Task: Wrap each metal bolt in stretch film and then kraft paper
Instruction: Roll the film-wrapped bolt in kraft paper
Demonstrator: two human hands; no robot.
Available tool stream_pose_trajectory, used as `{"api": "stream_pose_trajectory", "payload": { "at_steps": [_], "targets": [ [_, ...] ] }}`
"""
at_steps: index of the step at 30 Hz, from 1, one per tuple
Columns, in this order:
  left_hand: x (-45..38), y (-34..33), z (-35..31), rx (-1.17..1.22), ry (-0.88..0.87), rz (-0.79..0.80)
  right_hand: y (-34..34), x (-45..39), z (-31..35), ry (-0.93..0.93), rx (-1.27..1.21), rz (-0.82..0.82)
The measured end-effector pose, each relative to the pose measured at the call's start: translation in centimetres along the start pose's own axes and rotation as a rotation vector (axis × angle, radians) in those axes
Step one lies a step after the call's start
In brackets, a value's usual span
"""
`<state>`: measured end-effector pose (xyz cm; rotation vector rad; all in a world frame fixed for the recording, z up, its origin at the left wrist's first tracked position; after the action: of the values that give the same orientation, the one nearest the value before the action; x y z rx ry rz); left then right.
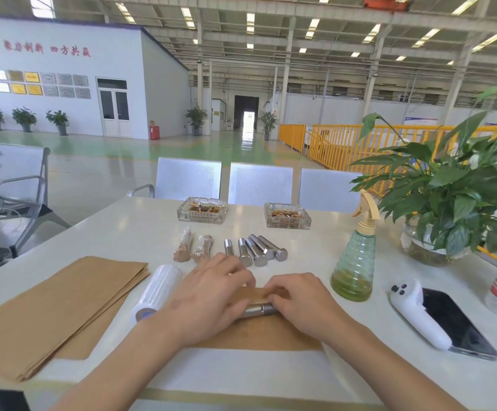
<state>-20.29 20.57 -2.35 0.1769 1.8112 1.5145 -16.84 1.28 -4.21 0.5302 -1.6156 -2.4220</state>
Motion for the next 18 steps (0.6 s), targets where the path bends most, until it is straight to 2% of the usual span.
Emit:
{"api": "stream_pose_trajectory", "payload": {
  "at_steps": [8,18],
  "targets": [
    [-0.2,-0.7,0.2,-0.157,0.036,0.229,0.4,0.1,0.1,0.002,0.043,-0.105],
    [-0.5,-0.6,1.0,-0.09,0.074,0.27,0.2,0.9,0.1,0.006,0.056,-0.14]
  ]
}}
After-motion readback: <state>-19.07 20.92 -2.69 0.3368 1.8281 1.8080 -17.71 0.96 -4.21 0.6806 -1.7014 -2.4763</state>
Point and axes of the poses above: each hand's wrist, its own x-axis away from the middle knuckle, its own y-axis out of the back of the hand, z = x × y, the point moved 4 cm from there along -x, towards the middle knuckle, and after that the axes turned 5 degrees about z, right-handed, at the moved point
